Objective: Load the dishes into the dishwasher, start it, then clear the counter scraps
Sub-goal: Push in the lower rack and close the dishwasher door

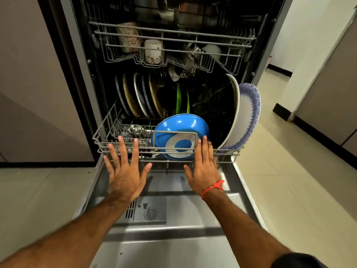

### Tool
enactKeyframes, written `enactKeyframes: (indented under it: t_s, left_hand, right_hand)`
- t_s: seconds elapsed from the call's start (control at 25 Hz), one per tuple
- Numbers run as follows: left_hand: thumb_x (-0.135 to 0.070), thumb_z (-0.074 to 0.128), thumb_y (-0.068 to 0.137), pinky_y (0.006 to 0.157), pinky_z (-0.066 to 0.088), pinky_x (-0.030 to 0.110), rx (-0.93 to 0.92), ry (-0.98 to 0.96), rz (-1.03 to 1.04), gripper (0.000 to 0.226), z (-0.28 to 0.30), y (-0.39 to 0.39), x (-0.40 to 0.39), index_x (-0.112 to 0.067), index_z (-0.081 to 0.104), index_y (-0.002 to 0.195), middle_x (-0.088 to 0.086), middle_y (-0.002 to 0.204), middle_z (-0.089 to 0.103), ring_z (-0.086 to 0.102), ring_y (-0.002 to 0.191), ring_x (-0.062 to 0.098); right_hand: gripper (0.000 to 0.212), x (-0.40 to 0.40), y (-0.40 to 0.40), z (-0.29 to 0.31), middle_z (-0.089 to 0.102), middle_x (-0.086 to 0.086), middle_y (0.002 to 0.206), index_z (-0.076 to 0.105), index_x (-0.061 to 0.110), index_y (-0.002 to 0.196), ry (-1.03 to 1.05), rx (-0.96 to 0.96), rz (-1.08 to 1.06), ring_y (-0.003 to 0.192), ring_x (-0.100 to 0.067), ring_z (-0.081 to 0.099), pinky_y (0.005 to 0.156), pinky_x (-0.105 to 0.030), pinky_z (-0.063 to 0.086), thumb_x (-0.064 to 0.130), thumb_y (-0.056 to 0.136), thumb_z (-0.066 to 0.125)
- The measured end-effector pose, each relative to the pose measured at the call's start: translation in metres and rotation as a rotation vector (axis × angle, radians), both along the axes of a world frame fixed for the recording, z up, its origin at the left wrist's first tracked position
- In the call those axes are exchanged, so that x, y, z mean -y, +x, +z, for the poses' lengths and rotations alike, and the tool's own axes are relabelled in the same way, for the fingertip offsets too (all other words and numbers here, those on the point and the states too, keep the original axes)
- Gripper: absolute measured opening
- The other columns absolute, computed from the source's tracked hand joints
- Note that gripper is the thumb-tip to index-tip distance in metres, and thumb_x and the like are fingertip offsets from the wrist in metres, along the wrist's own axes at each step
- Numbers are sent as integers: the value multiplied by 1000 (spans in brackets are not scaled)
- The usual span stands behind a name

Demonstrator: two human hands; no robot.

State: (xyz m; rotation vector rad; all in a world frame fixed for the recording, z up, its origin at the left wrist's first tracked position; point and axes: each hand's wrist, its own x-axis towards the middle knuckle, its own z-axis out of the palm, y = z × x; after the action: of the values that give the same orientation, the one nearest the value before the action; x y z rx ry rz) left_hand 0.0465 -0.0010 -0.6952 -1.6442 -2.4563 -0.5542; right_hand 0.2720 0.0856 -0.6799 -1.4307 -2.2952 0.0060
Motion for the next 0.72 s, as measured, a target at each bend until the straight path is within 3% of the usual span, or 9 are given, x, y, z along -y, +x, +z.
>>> enactKeyframes:
  t_s: [0.12,0.32,0.48,0.72]
  left_hand:
    - [-74,22,93,118,-2,70,20,-47,-4,89,10,-7,-12,-29,-22,156,8,156,-44,-33,145,41]
    - [-62,49,94,119,9,68,1,-95,-67,95,28,-23,-36,-31,-14,159,7,164,-30,-24,149,41]
    - [-57,49,97,119,19,66,-17,-164,-54,93,38,-27,-54,-31,-16,158,8,165,-27,-21,150,42]
    - [-50,48,101,113,34,64,-55,-238,-20,89,48,-32,-87,-31,-18,158,9,166,-21,-18,150,44]
  right_hand:
    - [103,-17,-4,7,-27,-7,161,-15,10,155,-38,51,17,150,-27,-19,124,-44,11,46,90,57]
    - [111,-52,-18,13,-27,-9,160,-17,8,154,-78,54,38,151,-33,-14,124,-41,5,50,87,61]
    - [111,-77,-23,13,-31,-3,160,-20,13,153,-132,30,77,150,-30,-16,120,-39,5,46,88,63]
    - [113,-112,-31,17,-26,-7,161,-18,10,154,-173,58,97,150,-36,-12,121,-41,2,43,86,67]
